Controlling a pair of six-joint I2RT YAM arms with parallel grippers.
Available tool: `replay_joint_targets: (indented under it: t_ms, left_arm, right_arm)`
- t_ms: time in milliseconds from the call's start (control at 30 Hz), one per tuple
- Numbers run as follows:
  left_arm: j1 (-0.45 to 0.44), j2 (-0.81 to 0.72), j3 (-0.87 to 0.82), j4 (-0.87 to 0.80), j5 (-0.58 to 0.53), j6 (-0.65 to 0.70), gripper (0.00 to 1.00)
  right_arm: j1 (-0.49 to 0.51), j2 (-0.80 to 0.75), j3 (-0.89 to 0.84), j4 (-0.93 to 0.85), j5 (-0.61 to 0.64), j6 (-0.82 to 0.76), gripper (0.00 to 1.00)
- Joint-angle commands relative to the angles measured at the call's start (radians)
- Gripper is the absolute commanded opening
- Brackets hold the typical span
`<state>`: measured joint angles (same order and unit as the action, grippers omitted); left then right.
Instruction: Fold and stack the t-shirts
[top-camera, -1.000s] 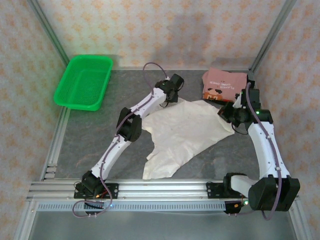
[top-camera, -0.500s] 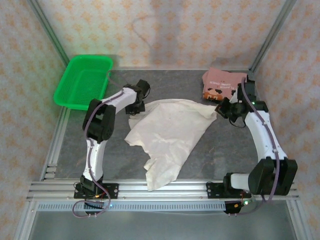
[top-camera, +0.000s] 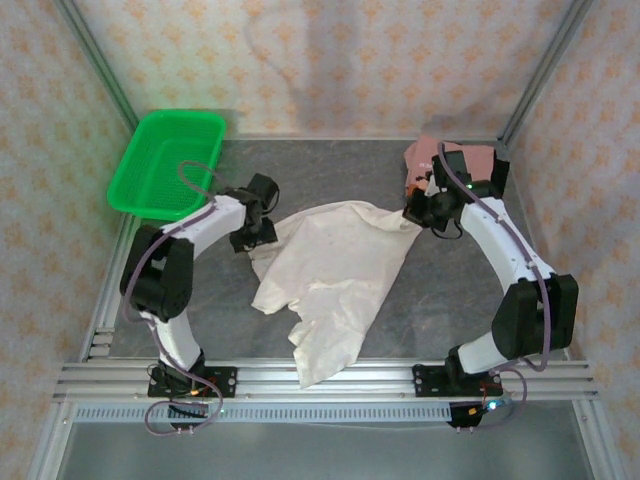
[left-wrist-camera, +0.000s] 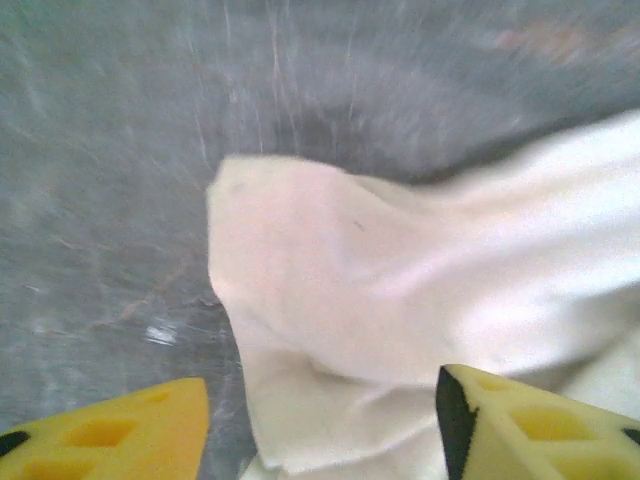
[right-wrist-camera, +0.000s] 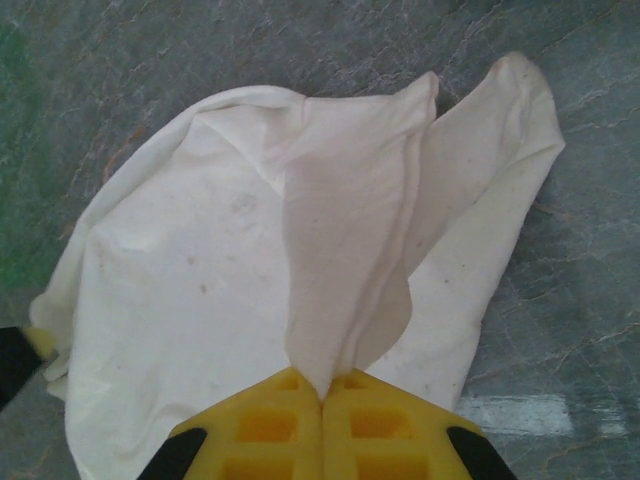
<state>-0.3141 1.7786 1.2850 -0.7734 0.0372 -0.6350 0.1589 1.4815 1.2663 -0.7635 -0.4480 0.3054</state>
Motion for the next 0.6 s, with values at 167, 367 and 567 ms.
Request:
replay_joint_targets:
  t_ms: [167,367,567]
  left_arm:
    - [0.073,0.041,0.147,0.000,-0.015,0.040,0.68]
    - [0.102,0.117,0.159,-0.012,-0.010,0.027,0.64]
    - [0.116,0.156,0.113,-0.005,-0.020,0.015,0.60]
  right_arm:
    - [0.005,-0.004,0.023,-0.033,0.058,-0.023,0.00]
    - [0.005,-0.024,0.021,-0.045,0.062,-0.018,0.00]
    - [0.005,-0.044,-0.005,-0.044,0.062,-0.015,0.00]
